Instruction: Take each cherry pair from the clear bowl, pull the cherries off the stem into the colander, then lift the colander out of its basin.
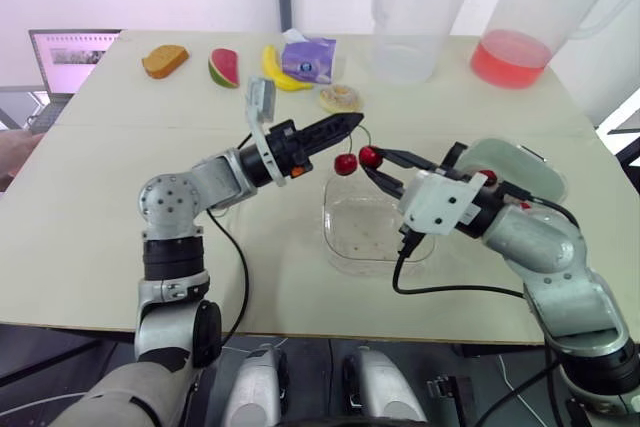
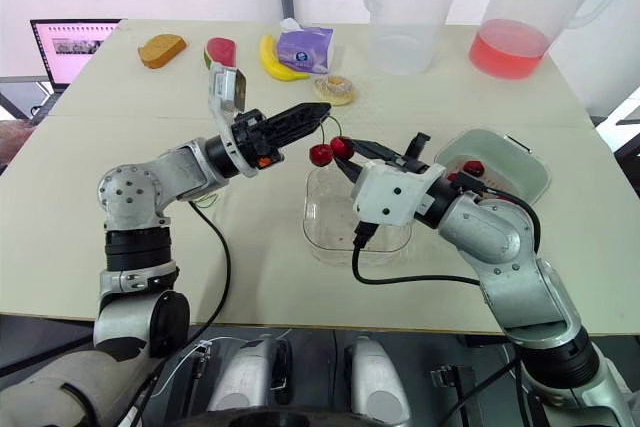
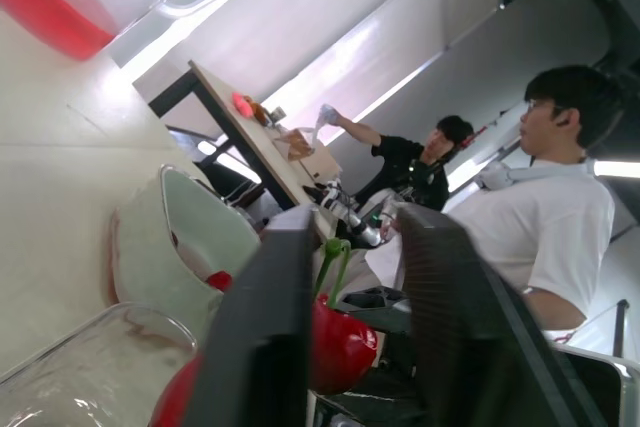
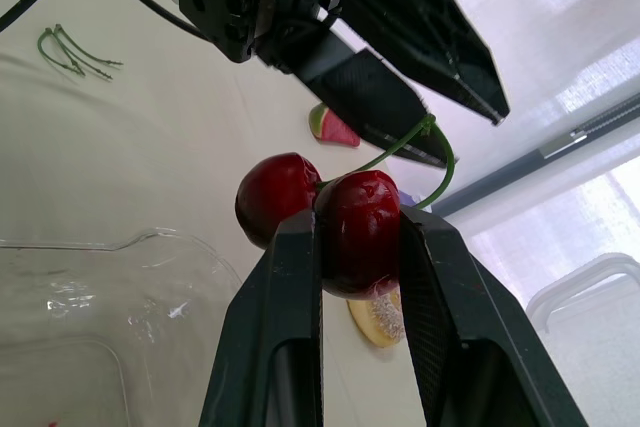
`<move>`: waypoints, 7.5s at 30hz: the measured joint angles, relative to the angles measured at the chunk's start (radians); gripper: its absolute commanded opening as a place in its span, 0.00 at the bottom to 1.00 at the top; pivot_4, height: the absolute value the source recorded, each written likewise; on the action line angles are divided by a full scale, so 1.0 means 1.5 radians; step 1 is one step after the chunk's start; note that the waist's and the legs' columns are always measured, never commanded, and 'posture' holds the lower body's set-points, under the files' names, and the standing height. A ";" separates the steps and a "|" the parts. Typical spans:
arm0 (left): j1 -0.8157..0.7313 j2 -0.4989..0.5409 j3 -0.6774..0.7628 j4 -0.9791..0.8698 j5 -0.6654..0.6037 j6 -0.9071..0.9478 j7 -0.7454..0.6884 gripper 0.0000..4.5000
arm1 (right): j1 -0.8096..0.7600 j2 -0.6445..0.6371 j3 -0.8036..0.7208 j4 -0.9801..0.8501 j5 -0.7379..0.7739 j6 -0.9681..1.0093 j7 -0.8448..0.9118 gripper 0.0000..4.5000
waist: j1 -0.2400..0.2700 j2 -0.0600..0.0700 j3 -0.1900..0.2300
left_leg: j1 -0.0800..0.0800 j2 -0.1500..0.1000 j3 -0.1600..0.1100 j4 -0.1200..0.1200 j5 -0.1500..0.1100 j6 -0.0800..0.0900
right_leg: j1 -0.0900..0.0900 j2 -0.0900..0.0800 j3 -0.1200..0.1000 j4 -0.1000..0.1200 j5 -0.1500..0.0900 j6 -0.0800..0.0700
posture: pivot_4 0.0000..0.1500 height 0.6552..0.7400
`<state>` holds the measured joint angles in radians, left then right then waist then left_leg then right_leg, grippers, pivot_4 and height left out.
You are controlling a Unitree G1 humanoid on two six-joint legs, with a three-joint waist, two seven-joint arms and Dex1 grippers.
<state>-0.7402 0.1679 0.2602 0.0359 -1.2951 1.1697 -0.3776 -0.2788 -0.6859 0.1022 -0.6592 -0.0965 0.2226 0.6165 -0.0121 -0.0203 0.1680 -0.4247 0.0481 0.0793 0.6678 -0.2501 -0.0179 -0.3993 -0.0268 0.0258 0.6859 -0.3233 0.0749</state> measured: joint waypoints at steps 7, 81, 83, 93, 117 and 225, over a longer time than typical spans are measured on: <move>0.000 0.005 -0.001 0.000 -0.008 0.000 0.003 0.01 | -0.005 0.002 0.000 0.005 0.001 0.009 0.002 0.14 | 0.000 0.000 0.000 | 0.000 0.000 0.000 0.000 0.000 0.000 | 0.000 0.000 0.000 0.000 0.000 0.000 | 1.00 1.00; -0.066 0.261 -0.211 -0.078 0.346 -0.258 -0.516 0.00 | -0.223 -0.007 0.004 0.110 0.586 0.695 0.017 0.17 | -0.003 0.000 0.000 | -0.002 0.001 0.001 -0.001 -0.004 0.006 | -0.002 0.000 0.000 -0.001 0.000 0.000 | 1.00 1.00; -0.066 0.259 -0.211 -0.078 0.346 -0.258 -0.516 0.00 | -0.213 -0.006 0.003 0.117 0.578 0.692 0.012 0.17 | -0.003 0.000 0.000 | -0.002 0.001 0.001 -0.001 -0.004 0.006 | -0.002 0.000 0.000 -0.001 0.000 0.000 | 1.00 1.00; -0.060 0.260 -0.209 -0.079 0.347 -0.259 -0.507 0.00 | -0.156 -0.029 -0.183 0.123 0.594 0.697 -0.047 0.17 | 0.001 0.000 0.000 | -0.002 0.000 0.001 -0.001 -0.004 0.006 | -0.002 -0.001 0.000 -0.002 0.000 0.000 | 1.00 1.00; -0.053 0.248 -0.210 -0.080 0.350 -0.260 -0.489 0.00 | -0.083 -0.026 -0.349 0.329 0.381 0.675 -0.269 0.28 | -0.001 0.001 0.000 | -0.001 0.000 0.002 -0.002 -0.003 0.005 | -0.003 0.001 0.002 -0.001 0.000 0.000 | 1.00 1.00; -0.057 0.227 -0.195 -0.092 0.347 -0.232 -0.473 0.00 | -0.078 -0.065 -0.400 0.200 0.531 0.752 -0.238 0.13 | -0.004 0.002 0.000 | -0.002 0.001 0.001 -0.002 -0.003 0.005 | -0.003 0.001 0.002 -0.001 0.000 0.000 | 1.00 1.00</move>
<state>-0.8252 0.5086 -0.0330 -0.1028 -0.7745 0.8214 -1.0865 -0.3961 -0.7827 -0.4981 -0.3595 0.6995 1.3508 0.2597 -0.0174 -0.0176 0.1686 -0.4272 0.0491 0.0815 0.6646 -0.2544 -0.0103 -0.4035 -0.0254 0.0287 0.6838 -0.3234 0.0745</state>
